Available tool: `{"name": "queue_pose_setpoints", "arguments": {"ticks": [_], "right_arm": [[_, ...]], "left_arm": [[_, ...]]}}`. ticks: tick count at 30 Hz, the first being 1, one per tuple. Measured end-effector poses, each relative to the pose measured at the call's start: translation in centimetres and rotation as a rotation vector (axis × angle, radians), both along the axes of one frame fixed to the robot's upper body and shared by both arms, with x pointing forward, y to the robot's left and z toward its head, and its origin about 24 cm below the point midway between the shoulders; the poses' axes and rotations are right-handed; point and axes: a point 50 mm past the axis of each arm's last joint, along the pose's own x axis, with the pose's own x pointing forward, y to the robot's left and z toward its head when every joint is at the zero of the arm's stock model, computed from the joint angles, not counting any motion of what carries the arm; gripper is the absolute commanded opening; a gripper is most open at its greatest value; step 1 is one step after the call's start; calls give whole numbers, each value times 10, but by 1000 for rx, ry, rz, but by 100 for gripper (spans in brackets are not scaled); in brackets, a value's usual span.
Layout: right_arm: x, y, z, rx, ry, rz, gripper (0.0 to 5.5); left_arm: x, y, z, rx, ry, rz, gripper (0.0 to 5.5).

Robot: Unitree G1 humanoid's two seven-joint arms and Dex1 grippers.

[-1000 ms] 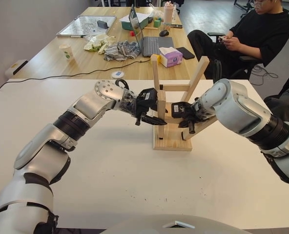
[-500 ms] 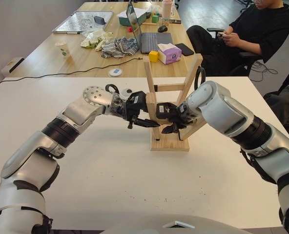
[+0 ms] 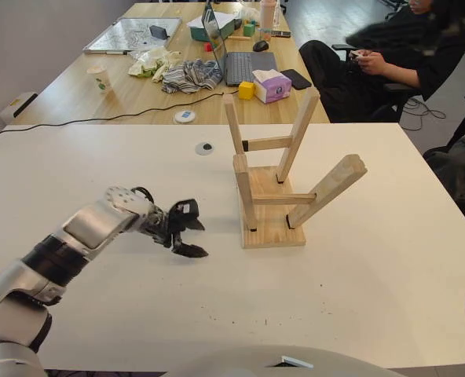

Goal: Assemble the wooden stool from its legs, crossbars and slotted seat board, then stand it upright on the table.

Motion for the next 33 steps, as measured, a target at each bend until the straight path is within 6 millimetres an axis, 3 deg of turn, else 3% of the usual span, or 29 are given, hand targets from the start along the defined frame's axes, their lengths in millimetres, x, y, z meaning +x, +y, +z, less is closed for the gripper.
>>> {"name": "queue_pose_setpoints", "arguments": {"ticks": [3,6,7,8,10,13,15,17,20,26,33], "right_arm": [[-20,-39,-64,174,209,-7,424],[-60,-54,-116,553,499,71,424],[-79,-56,-122,702,567,128,424],[-102,-53,-123,788,628,209,424],[-129,-41,-126,767,704,294,424],[-149,0,-168,589,845,330,424],[-148,37,-213,550,828,282,424],[-136,70,-241,589,737,214,424],[-120,113,-264,641,639,196,424],[-96,132,-291,626,478,41,424],[-89,158,-299,703,382,-103,424]], "left_arm": [[7,7,25,-214,-127,145,393],[13,23,40,-409,-276,356,393],[13,35,43,-481,-332,468,393],[13,51,44,-555,-394,610,393],[10,75,37,-607,-441,809,393],[11,93,28,-627,-457,963,393],[17,97,27,-650,-470,1019,393],[25,93,26,-653,-462,1023,393],[37,75,22,-671,-431,980,393],[54,62,36,-678,-436,910,393],[57,60,35,-670,-388,894,393]]}}
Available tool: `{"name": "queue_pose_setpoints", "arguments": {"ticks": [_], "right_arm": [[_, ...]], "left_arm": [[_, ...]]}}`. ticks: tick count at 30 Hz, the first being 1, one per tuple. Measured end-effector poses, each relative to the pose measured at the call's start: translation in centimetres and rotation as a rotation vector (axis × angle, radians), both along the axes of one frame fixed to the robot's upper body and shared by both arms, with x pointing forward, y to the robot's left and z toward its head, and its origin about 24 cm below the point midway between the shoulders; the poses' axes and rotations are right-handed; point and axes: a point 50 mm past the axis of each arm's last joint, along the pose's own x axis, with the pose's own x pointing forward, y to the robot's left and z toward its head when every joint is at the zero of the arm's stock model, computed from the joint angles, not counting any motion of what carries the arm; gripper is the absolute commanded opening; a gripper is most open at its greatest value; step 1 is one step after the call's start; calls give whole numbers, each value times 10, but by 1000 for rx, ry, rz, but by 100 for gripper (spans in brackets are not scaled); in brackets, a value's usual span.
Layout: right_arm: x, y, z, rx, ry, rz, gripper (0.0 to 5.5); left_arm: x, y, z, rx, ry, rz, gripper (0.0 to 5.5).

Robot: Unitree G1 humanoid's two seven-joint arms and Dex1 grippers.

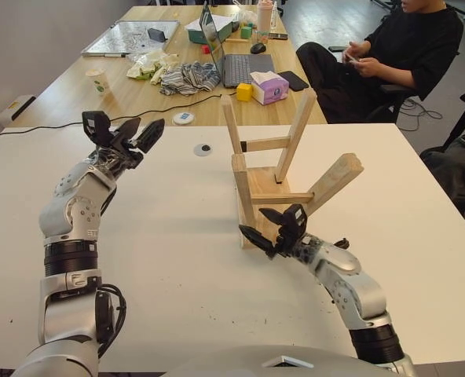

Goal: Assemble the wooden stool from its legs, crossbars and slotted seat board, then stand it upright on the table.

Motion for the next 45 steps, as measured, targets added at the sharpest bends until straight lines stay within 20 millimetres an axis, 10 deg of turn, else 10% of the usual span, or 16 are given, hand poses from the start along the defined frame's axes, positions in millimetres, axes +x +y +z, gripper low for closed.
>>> {"name": "queue_pose_setpoints", "arguments": {"ticks": [14,23,29,35,45], "right_arm": [[4,7,-12,-309,-337,-152,211],[-19,-21,-18,-108,-449,312,183],[14,-88,-2,-313,-541,561,173],[2,-95,-9,-518,-740,995,119],[13,-93,-23,-322,-427,630,180]], "left_arm": [[9,7,8,-90,44,15,397],[-7,49,-41,2,173,152,397],[-64,48,-105,90,312,-158,397],[-57,22,-95,57,209,-309,397],[-82,38,-113,339,182,-337,397]]}}
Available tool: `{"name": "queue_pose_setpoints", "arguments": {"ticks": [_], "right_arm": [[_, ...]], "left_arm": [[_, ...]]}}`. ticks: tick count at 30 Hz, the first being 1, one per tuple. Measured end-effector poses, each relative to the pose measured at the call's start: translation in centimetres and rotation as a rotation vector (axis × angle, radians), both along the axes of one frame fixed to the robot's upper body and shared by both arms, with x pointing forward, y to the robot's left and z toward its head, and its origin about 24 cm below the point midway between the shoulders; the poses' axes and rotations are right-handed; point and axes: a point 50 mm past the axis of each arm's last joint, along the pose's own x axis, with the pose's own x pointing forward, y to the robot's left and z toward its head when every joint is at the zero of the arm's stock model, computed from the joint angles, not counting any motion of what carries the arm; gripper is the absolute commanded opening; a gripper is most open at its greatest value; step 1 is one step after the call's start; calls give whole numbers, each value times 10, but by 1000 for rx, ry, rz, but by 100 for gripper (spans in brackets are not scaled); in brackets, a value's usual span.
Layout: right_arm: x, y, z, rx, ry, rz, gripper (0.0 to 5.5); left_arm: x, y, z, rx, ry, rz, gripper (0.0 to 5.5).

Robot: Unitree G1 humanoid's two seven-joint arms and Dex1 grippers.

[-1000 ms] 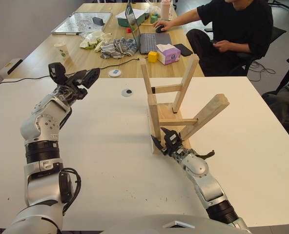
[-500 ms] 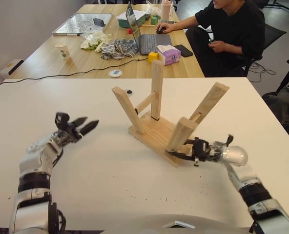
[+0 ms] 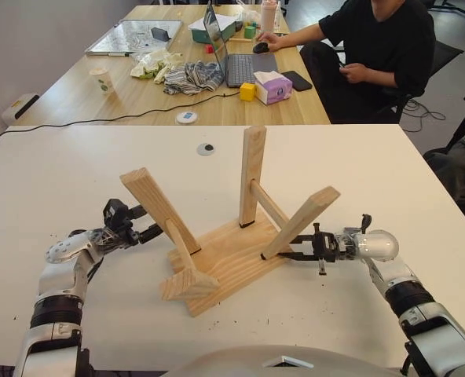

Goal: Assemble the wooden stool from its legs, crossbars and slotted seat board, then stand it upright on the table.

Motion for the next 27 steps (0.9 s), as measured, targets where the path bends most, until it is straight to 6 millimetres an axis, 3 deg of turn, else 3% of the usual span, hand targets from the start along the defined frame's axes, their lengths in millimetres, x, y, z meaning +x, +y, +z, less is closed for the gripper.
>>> {"name": "queue_pose_setpoints", "arguments": {"ticks": [4,6,10,12,14,16,18,21,24,27], "right_arm": [[-22,3,-9,46,117,-86,198],[-24,5,-7,58,138,-108,198],[-16,-4,-2,61,131,-160,227],[-9,-12,0,45,121,-188,261],[-1,-18,4,36,105,-204,293],[2,-21,8,33,84,-198,328],[3,-20,9,3,75,-148,355],[11,-18,14,-46,43,-77,356],[21,-15,22,-64,19,-24,356],[30,-12,30,-66,-2,7,356]], "left_arm": [[-9,12,-6,14,16,48,397],[-24,22,-8,43,35,41,397],[-82,36,-2,96,165,-116,414],[-91,45,6,150,213,-162,439],[-88,46,19,220,190,-239,469],[-82,35,29,237,135,-315,501],[-78,7,38,217,69,-448,527],[-94,-36,32,130,88,-575,537],[-105,-54,34,30,125,-566,537],[-103,-72,42,-45,81,-551,537]]}}
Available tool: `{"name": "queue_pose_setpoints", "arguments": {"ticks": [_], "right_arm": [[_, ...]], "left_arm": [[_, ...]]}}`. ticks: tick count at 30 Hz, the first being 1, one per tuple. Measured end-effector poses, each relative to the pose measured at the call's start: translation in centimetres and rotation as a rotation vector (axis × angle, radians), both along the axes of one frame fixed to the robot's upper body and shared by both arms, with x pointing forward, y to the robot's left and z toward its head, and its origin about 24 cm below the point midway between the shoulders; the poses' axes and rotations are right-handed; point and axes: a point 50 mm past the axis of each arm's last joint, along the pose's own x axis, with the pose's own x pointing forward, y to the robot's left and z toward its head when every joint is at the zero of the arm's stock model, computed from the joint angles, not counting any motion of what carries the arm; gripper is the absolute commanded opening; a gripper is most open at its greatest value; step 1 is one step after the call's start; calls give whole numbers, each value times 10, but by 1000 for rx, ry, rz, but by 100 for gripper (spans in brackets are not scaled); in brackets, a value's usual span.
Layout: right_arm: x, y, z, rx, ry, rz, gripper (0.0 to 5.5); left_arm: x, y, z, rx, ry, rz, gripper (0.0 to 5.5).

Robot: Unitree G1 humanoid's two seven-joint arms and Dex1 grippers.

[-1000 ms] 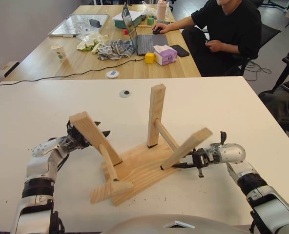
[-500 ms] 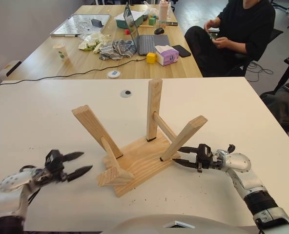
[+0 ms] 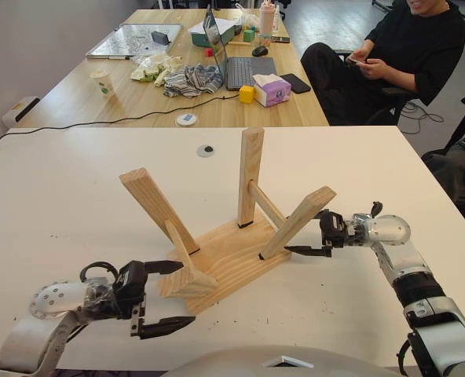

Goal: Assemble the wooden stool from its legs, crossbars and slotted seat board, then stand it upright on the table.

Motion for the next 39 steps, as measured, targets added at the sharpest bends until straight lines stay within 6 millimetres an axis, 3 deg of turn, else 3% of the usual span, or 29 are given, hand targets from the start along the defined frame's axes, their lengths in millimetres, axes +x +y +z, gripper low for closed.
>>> {"name": "queue_pose_setpoints", "arguments": {"ticks": [3,7,11,16,20,21,30,35,39], "right_arm": [[0,3,-1,-3,10,25,356],[-3,7,-1,-14,27,80,356],[-3,13,5,10,33,109,286],[-9,30,8,91,78,136,203],[-16,39,8,153,133,101,138],[-18,47,8,192,142,90,130],[-25,60,7,237,164,58,110],[-18,53,16,272,208,-9,111],[-6,37,40,335,437,-75,112]], "left_arm": [[5,-12,-4,-37,-6,16,537],[7,-26,-6,-65,-13,-2,467],[11,-26,-3,-55,-39,16,394],[27,1,-1,-6,-60,89,322],[35,9,-1,8,-76,80,267],[37,11,-2,8,-79,79,258],[69,49,-16,233,-200,22,120],[78,36,-13,139,-145,71,120],[79,25,4,-26,47,146,120]]}}
